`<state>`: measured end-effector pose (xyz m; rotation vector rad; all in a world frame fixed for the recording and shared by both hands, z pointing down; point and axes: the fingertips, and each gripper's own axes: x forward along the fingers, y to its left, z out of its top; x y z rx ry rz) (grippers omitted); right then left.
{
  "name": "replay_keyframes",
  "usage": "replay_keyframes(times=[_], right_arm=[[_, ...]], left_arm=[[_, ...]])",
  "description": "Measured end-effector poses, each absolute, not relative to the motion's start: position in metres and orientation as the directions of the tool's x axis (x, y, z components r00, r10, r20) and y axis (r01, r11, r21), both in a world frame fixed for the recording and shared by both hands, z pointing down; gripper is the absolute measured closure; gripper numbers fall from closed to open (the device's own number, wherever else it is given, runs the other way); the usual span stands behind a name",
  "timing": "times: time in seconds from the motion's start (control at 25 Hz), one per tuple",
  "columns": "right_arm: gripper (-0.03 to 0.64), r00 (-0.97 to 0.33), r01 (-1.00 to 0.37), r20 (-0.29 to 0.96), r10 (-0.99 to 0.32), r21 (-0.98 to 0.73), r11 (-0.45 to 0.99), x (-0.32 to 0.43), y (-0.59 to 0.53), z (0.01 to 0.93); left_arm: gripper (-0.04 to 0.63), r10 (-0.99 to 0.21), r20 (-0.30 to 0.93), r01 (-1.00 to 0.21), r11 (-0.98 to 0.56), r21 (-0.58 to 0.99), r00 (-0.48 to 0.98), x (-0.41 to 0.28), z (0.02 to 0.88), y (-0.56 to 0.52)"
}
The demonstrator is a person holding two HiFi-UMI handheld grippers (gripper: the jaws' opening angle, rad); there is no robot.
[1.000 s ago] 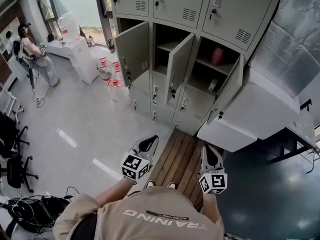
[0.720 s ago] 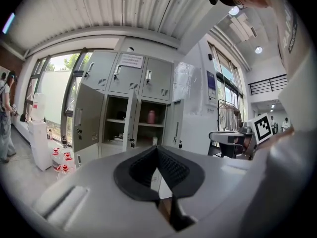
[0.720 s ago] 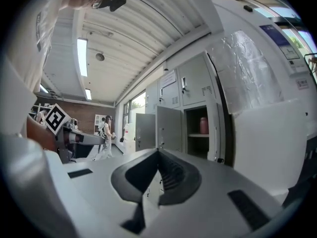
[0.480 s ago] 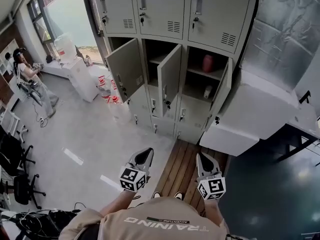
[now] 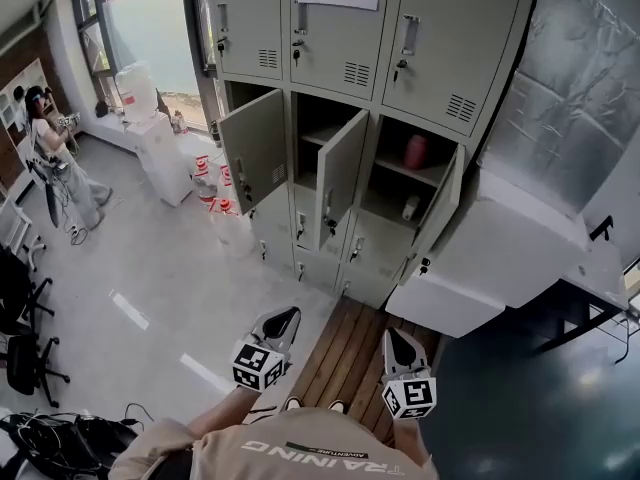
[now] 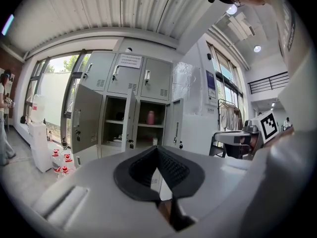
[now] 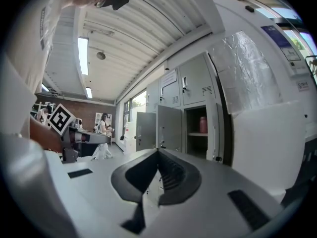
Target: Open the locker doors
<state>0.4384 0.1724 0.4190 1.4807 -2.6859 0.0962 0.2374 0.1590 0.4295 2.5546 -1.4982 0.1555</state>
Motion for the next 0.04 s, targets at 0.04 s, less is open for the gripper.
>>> replay_keyframes(times=[0.04], right_arm=[[0.607, -0.531, -0.847, 0.097, -0.842, -0.02, 0.531, 0.4367, 0.1741, 0.4202]], left_arm=[[0.588, -0.856, 0.185, -0.876, -0.473, 0.096, 0.482, 0.2336, 0.4305, 0.1608]])
